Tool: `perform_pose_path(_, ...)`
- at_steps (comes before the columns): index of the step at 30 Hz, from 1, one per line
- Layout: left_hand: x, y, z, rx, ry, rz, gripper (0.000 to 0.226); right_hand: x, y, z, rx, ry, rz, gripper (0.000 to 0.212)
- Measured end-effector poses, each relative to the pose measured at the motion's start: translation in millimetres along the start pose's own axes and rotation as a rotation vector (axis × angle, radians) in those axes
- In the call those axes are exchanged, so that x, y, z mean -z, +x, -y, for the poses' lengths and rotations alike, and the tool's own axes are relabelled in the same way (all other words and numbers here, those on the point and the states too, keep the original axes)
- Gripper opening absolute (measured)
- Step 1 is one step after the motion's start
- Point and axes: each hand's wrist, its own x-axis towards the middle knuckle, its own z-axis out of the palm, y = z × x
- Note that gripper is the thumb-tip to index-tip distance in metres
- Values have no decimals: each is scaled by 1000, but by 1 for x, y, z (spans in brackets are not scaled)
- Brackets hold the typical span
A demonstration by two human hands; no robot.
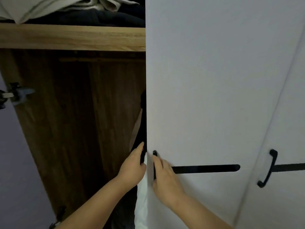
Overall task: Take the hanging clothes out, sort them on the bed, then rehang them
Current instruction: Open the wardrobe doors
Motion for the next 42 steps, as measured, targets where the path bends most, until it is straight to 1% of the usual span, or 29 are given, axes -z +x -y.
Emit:
perform_pose_path(3, 9, 23, 8, -94, -155, 141, 69, -11, 10, 9, -21, 16, -50, 75)
perform_pose_path(6, 14, 36, 13, -141, -244, 237, 60, -22, 15, 16, -77, 47, -95, 73)
perform_pose_path(9, 17, 40, 14, -127, -306, 229, 51, -23, 12, 19, -122, 82, -109, 67)
perform_pose_path(15, 20, 26, 12, -125, -333, 289, 47, -18, -9, 19, -202, 189, -148, 45)
perform_pose_path(22, 18, -14, 0, -161, -262, 292, 52, -13, -51, 19, -223, 249, -175, 50)
perform_pose_path(26, 14, -47, -15, -164, -239, 305, 49, -3, -83, 17, -215, 282, -159, 53)
perform_pose_path(28, 12, -65, -23, -161, -242, 315, 47, 1, -100, 14, -208, 261, -161, 51)
perform_pose_path(35, -10, -134, -60, -189, -254, 395, 40, 20, -178, -1, -194, 172, -243, 38)
perform_pose_path(38, -12, -144, -69, -209, -266, 414, 39, 24, -193, -4, -204, 158, -249, 41)
perform_pose_path(42, -34, -167, -97, -255, -309, 506, 37, 36, -231, -24, -280, 137, -293, 46)
